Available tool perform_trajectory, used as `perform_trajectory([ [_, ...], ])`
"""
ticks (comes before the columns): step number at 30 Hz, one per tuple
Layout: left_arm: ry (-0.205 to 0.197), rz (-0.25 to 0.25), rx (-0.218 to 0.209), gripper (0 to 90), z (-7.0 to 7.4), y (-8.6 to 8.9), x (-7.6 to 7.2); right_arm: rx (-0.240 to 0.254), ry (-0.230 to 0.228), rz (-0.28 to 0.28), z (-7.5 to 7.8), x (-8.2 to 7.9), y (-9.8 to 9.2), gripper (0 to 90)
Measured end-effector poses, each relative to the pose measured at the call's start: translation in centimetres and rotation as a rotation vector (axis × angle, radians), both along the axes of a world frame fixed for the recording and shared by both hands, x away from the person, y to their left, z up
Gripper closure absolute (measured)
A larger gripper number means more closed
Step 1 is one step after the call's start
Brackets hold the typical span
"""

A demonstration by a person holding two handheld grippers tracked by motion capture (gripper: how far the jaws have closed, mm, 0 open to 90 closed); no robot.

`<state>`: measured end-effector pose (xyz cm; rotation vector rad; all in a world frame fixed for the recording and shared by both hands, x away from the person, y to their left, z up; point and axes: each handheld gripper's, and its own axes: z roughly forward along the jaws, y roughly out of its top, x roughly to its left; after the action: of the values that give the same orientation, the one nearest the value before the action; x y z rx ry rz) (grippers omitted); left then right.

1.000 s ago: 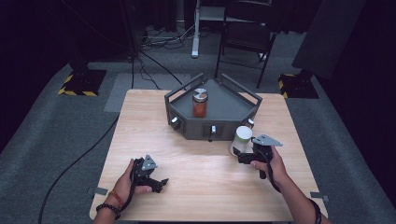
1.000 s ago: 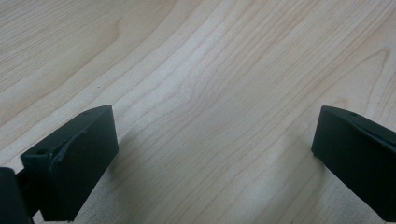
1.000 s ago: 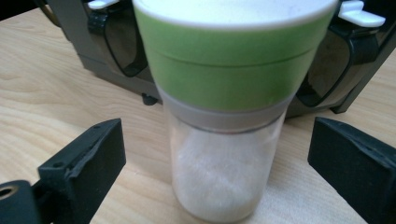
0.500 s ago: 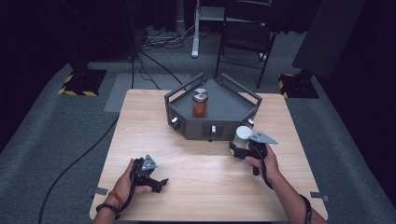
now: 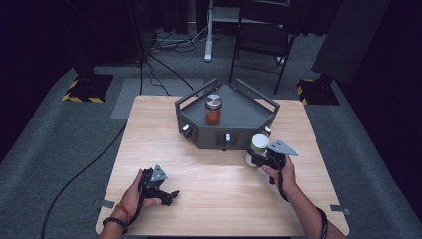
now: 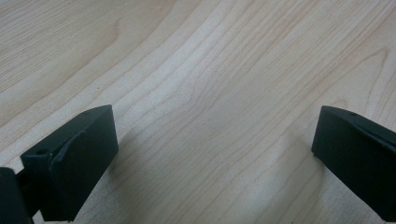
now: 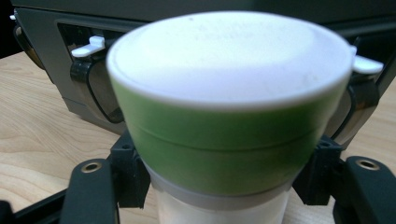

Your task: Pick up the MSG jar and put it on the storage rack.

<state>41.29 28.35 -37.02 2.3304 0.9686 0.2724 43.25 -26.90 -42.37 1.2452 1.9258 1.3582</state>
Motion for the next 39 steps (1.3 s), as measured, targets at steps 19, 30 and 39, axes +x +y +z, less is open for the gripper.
perform_trajectory([
  [19, 0.0, -0.002, 0.0, 0.3, 0.0, 0.0, 0.0, -0.017, -0.05, -0.001, 1.3, -1.1, -0.2, 34.6],
  [30, 0.0, -0.002, 0.0, 0.3, 0.0, 0.0, 0.0, -0.028, -0.069, -0.007, 3.4, -2.1, -0.4, 34.5],
  [39, 0.0, -0.003, -0.001, 0.2, 0.0, 0.0, 0.0, -0.016, -0.078, -0.005, 5.4, -2.4, -0.5, 34.3],
])
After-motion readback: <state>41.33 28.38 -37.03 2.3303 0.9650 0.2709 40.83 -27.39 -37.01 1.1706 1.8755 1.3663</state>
